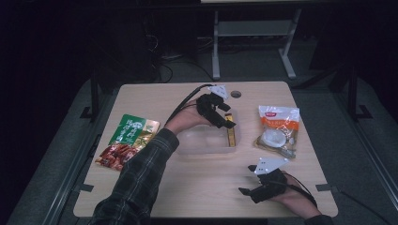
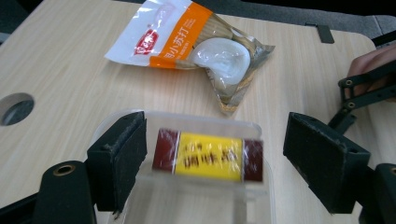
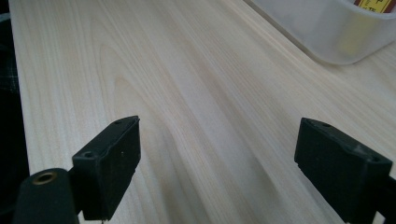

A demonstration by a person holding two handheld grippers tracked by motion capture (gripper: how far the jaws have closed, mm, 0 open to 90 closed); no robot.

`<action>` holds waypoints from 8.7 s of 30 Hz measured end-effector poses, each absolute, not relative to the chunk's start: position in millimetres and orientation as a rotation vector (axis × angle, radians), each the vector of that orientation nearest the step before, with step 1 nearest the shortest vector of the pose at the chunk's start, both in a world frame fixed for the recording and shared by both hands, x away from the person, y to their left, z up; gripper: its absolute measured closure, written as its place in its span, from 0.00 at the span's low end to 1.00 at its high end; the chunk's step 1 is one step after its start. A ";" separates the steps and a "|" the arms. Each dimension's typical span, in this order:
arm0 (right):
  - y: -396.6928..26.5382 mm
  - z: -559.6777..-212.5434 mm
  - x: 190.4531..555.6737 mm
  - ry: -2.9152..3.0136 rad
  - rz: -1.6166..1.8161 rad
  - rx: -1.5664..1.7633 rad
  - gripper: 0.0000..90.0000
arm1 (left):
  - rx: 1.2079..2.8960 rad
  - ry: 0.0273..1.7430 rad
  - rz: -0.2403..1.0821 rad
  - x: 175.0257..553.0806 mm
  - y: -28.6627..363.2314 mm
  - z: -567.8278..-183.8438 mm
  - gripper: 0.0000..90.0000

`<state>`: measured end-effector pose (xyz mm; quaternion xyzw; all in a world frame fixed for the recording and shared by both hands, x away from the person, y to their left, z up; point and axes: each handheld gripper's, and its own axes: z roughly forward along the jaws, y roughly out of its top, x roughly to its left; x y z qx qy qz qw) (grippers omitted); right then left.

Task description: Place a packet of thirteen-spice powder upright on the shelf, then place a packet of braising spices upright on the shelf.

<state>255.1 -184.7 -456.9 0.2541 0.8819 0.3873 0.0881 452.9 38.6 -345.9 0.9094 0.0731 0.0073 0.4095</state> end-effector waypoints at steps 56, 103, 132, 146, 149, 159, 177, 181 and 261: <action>-185.8 -459.9 255.2 2.624 1.118 0.785 0.16 | 2.173 0.723 0.317 343.6 264.5 -393.9 0.23; -186.5 -463.4 257.3 2.630 1.097 0.794 0.16 | 2.027 1.317 0.465 381.5 387.2 -464.6 0.15; -187.3 -464.0 257.2 2.637 1.086 0.790 0.16 | 2.024 1.356 0.503 378.3 382.3 -463.6 0.63; -187.5 -464.8 257.9 2.637 1.084 0.798 0.16 | 2.034 1.402 0.439 384.4 384.4 -456.4 0.99; -188.0 -464.8 258.2 2.635 1.085 0.800 0.16 | 2.025 1.390 0.427 382.9 386.3 -454.2 1.00; -188.1 -464.6 258.5 2.630 1.089 0.804 0.16 | 1.942 1.351 0.403 372.4 394.3 -437.7 1.00; -186.1 -462.9 261.8 2.622 1.088 0.875 0.16 | 1.854 1.180 0.386 349.6 392.5 -394.4 1.00; -186.9 -463.0 262.1 2.624 1.081 0.900 0.16 | 1.865 1.144 0.368 347.3 386.9 -389.2 1.00; -99.0 -421.5 299.5 2.523 1.762 0.823 0.98 | 1.976 0.637 0.061 314.7 211.4 -376.8 1.00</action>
